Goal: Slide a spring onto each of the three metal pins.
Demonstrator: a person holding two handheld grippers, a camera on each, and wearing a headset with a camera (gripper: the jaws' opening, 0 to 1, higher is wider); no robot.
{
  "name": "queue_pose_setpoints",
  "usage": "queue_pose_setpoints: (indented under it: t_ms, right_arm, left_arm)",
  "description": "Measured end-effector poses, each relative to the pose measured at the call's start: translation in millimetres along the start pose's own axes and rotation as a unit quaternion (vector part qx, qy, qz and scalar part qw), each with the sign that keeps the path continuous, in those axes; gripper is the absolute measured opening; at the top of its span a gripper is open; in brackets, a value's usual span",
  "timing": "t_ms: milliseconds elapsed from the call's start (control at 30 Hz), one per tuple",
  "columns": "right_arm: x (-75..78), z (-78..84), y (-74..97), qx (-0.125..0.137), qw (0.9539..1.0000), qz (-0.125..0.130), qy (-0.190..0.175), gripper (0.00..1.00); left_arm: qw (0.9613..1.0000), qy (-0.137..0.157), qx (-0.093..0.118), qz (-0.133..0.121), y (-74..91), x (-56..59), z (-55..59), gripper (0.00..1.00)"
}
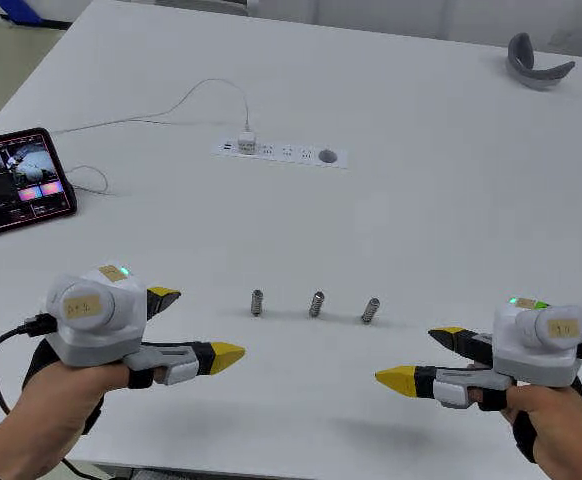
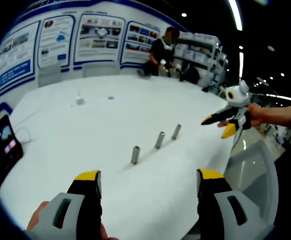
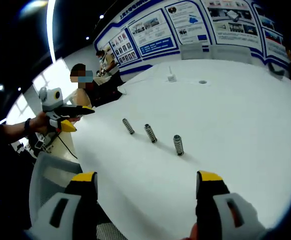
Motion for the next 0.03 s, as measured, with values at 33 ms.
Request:
queue_pose_setpoints:
  t_ms: [33]
  right_arm:
    - [-0.7, -0.2, -0.1, 0.001, 1.0000, -0.001, 0.000, 0.83]
  left_arm:
    - [1.0000, 0.000, 0.001, 0.000, 0.6, 0.0, 0.0, 0.80]
Point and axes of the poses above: the centre of the closed fingertips' face, and the gripper's own axes: y roughly backward along the fingers, x roughly to its right, z roughly out of its underside, the point moved 5 cm from there along y, roughly backward along the fingers, and after that the axes turned 3 degrees about x, right-handed, at the moved point
